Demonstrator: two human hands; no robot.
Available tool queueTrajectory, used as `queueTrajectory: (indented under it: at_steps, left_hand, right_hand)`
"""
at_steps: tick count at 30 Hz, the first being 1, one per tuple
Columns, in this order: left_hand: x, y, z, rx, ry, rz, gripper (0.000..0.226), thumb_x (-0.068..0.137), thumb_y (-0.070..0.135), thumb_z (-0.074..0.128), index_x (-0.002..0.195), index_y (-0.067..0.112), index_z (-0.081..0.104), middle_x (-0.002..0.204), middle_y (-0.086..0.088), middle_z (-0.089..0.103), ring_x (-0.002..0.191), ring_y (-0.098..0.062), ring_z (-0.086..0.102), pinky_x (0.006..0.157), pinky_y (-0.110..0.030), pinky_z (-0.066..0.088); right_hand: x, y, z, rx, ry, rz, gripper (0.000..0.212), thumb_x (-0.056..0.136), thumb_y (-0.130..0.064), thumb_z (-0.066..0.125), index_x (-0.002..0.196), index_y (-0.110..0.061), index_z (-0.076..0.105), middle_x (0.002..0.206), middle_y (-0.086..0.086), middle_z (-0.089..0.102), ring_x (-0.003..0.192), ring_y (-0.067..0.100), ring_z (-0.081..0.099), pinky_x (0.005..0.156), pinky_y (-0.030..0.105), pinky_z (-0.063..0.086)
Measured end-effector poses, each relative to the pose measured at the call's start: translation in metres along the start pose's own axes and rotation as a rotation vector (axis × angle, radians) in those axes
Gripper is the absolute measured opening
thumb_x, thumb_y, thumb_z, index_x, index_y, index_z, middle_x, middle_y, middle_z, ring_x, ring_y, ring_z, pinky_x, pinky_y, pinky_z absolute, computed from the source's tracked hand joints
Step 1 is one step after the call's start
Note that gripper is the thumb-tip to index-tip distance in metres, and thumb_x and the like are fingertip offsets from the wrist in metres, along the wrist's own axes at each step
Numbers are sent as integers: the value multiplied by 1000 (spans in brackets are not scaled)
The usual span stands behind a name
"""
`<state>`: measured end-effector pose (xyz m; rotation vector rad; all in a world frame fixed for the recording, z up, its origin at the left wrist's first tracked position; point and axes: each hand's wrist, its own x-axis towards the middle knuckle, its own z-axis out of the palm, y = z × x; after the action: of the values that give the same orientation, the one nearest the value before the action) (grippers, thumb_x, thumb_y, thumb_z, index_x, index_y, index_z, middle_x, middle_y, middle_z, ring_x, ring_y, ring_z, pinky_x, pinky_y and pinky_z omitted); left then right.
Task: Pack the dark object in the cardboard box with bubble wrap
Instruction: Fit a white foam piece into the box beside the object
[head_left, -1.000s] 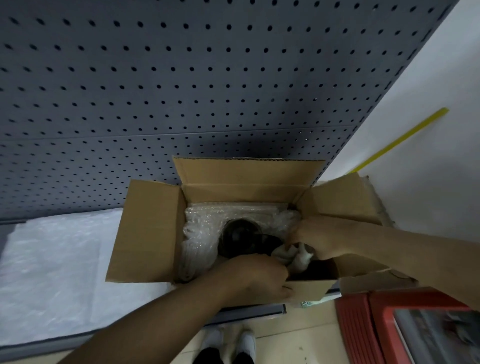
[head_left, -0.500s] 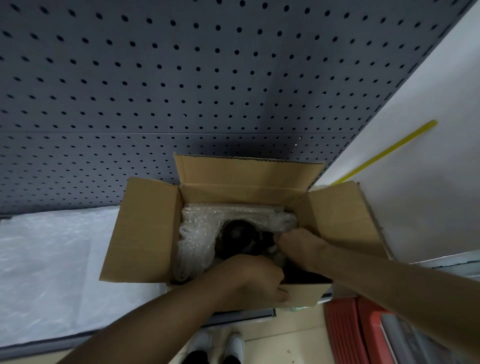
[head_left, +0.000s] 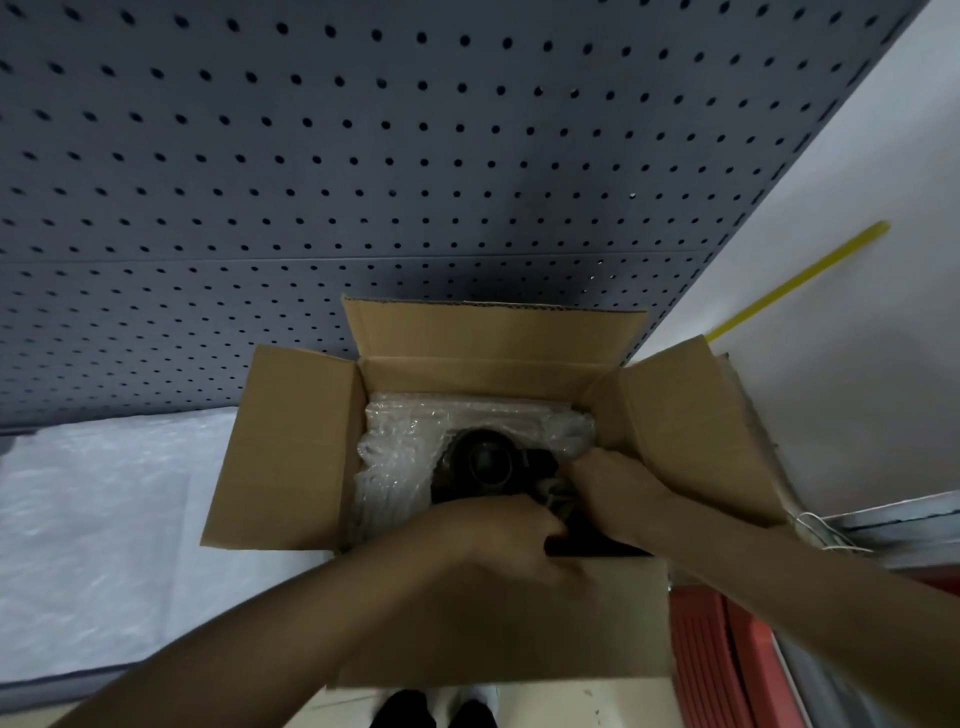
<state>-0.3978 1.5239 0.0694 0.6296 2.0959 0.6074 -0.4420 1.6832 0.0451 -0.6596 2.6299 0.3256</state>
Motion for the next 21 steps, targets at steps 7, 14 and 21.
queueTrajectory:
  at_steps: [7, 14, 21]
  left_hand:
    - [-59, -40, -50, 301, 326, -189, 67, 84, 43, 66, 144, 26, 39, 150, -1, 35, 138, -23, 31, 112, -38, 31]
    - [-52, -75, -32, 328, 263, -422, 35, 93, 4, 54, 128, 9, 54, 133, -12, 53, 103, -20, 60, 77, -25, 49]
    - [-43, -79, -31, 221, 276, -401, 19, 92, 0, 54, 109, 3, 63, 100, -6, 62, 75, -10, 58, 57, -13, 41]
  right_hand:
    - [-22, 8, -17, 104, -107, -109, 19, 97, -13, 43, 105, -10, 60, 104, 11, 65, 92, 23, 61, 69, 26, 39]
    - [-3, -13, -11, 205, -183, -64, 21, 96, -5, 45, 105, -7, 64, 112, 12, 65, 93, 21, 61, 79, 29, 43]
    - [0, -25, -26, 173, -183, -41, 42, 95, -11, 47, 57, -21, 34, 61, -1, 32, 51, 11, 28, 63, 30, 35]
